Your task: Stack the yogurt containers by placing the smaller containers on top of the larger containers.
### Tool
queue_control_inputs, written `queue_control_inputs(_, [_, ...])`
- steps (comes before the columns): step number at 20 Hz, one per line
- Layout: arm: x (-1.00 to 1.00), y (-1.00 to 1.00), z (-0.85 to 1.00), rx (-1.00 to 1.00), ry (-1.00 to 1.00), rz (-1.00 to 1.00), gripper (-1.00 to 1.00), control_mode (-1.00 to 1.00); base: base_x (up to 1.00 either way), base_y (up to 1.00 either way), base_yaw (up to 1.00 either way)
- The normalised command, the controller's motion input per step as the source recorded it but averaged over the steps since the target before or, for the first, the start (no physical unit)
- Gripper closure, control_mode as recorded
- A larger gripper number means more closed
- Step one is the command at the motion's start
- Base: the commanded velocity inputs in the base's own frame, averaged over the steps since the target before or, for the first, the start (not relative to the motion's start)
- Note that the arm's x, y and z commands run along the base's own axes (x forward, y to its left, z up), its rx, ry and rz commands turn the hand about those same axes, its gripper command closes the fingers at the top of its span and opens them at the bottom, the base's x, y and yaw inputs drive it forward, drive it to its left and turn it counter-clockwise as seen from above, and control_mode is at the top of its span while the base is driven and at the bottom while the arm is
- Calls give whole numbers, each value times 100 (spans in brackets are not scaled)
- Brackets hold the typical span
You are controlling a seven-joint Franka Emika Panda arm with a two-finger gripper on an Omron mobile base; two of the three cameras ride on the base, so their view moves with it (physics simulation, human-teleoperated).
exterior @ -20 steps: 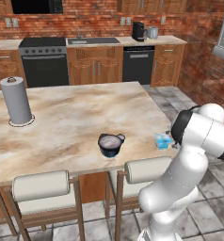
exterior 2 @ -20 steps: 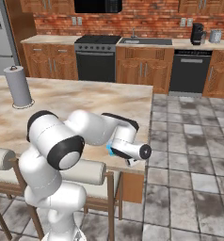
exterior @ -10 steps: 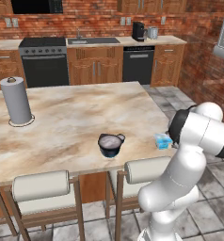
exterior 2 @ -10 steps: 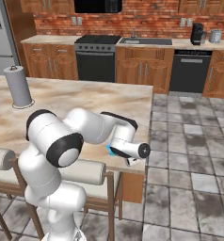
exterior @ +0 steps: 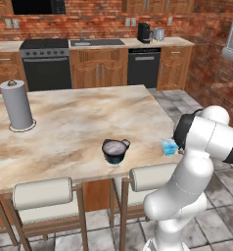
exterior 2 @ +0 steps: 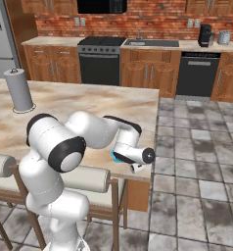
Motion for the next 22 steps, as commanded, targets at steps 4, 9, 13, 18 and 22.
queue_control_inputs(4, [0, 14, -15, 0, 0, -1, -100, -100, 0, 0, 0])
queue_control_inputs(9, [0, 14, -14, 0, 1, 0, -100, -100, 0, 0, 0])
queue_control_inputs(13, [0, 14, -13, 0, 1, 0, -100, -100, 0, 0, 0])
queue_control_inputs(18, [0, 14, -13, 0, 2, 0, -100, -100, 0, 0, 0])
queue_control_inputs(22, [0, 14, -13, 0, 2, 0, -100, -100, 0, 0, 0])
